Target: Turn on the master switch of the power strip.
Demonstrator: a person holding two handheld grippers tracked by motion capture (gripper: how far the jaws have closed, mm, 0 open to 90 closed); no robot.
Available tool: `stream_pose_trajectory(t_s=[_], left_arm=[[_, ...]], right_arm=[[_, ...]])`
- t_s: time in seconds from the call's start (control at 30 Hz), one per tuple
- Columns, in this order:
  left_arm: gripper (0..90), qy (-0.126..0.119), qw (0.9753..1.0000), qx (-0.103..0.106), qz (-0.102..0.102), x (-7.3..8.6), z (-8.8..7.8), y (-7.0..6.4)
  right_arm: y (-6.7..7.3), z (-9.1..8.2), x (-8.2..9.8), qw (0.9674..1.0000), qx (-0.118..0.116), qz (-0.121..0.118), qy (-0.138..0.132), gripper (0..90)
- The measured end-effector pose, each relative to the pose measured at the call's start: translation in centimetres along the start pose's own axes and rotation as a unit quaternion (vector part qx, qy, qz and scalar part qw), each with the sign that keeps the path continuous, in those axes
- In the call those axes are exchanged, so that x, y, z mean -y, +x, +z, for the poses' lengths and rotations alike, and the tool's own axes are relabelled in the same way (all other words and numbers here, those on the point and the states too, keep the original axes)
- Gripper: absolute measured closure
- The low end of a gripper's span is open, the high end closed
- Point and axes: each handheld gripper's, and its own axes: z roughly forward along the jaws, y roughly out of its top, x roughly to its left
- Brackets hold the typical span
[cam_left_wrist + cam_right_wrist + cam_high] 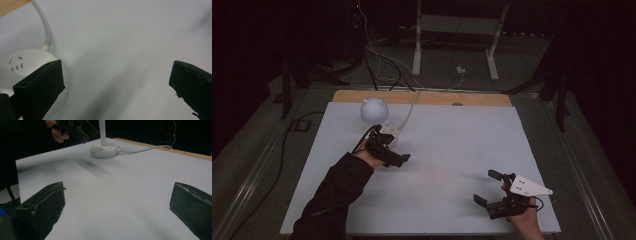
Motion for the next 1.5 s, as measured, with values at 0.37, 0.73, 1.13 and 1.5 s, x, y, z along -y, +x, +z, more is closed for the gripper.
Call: stream_pose_trajectory(t_s=[0.37,0.73,1.13,1.5], left_arm=[[0.1,0.001,1.0,-0.002,0.002,1.6,-1.8,0.0],[0.2,0.01,0.9999,-0.006,0.001,4.4,-2.8,0.0],[0.2,0.024,0.9997,-0.003,0.006,7.5,-3.4,-0.8],[0.2,0.022,0.9996,0.008,0.014,9.7,-3.6,-1.7]], right_arm=[[0.0,0.0,0.0,1.0,0.0,0.0,0.001,0.0],[0.0,0.1,0.0,1.0,0.001,0.0,0.002,0.0],[0.1,0.2,0.1,1.0,-0.005,0.002,0.006,0.0],[0.1,0.2,0.0,1.0,-0.004,0.0,0.006,0.0]])
